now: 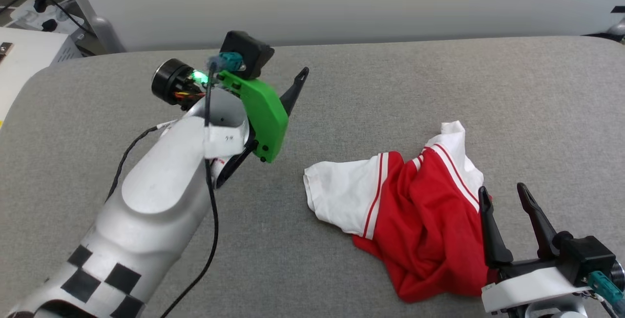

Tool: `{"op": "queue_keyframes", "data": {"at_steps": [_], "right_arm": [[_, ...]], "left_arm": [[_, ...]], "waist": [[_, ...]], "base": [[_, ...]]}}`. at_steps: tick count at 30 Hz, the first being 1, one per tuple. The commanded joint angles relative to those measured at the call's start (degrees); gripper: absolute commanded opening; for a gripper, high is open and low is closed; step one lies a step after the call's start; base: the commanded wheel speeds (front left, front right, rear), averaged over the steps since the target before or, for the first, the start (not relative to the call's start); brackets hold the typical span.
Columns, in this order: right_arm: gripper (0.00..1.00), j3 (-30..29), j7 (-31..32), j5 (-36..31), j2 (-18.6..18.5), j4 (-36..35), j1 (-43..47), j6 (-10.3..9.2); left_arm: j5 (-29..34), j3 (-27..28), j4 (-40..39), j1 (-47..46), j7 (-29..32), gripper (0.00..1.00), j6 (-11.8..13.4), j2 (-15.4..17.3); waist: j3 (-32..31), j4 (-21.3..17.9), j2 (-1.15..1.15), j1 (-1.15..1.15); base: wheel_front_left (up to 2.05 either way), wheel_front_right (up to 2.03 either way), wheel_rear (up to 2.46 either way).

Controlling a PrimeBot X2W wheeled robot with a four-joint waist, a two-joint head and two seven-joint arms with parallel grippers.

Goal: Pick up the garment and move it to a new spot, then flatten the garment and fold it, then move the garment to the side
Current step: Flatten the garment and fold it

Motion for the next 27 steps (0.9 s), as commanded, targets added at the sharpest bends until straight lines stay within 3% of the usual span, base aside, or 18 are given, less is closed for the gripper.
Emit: {"op": "queue_keyframes", "data": {"at_steps": [1, 6, 10, 17, 23, 27], "right_arm": [[1.00, 0.2, -0.3, -0.2, -0.1, -0.3, -1.2, -0.04], [1.00, 0.7, -0.3, -0.3, -0.1, -0.3, -2.8, -0.04], [1.00, 0.9, -0.3, -0.3, -0.1, -0.4, -4.2, -0.04], [1.00, 1.8, -0.3, -0.1, -0.1, -0.5, -7.0, -0.04], [1.00, 1.8, -0.3, 0.6, -0.1, -0.6, -7.9, -0.04], [1.00, 1.4, -0.3, 0.8, -0.1, -0.6, -8.2, -0.04]], "left_arm": [[-2.7, -2.6, 0.6, -2.5, 3.4, 1.00, -0.1, 0.7], [-14.6, -15.2, 1.6, -9.5, 18.6, 1.00, -0.1, 3.1], [-20.0, -22.0, 2.6, -12.7, 24.8, 1.00, -0.1, 4.2], [-23.5, -32.1, 6.6, -15.8, 27.6, 1.00, -0.1, 4.8], [-25.0, -35.3, 10.1, -13.8, 27.7, 1.00, -0.2, 4.3], [-24.7, -36.0, 9.7, -11.1, 31.5, 1.00, -0.2, 4.9]], "waist": [[1.5, -1.4, 0.00, 0.00], [4.1, -3.0, 0.00, 0.00], [6.0, -4.3, 0.00, 0.00], [9.7, -6.8, 0.00, 0.00], [11.5, -8.5, 0.00, 0.00], [12.2, -8.8, 0.00, 0.00]], "base": [[0.00, 0.00, 0.00], [0.00, 0.00, 0.00], [0.00, 0.00, 0.00], [0.00, 0.00, 0.00], [0.00, 0.00, 0.00], [0.00, 0.00, 0.00]]}}
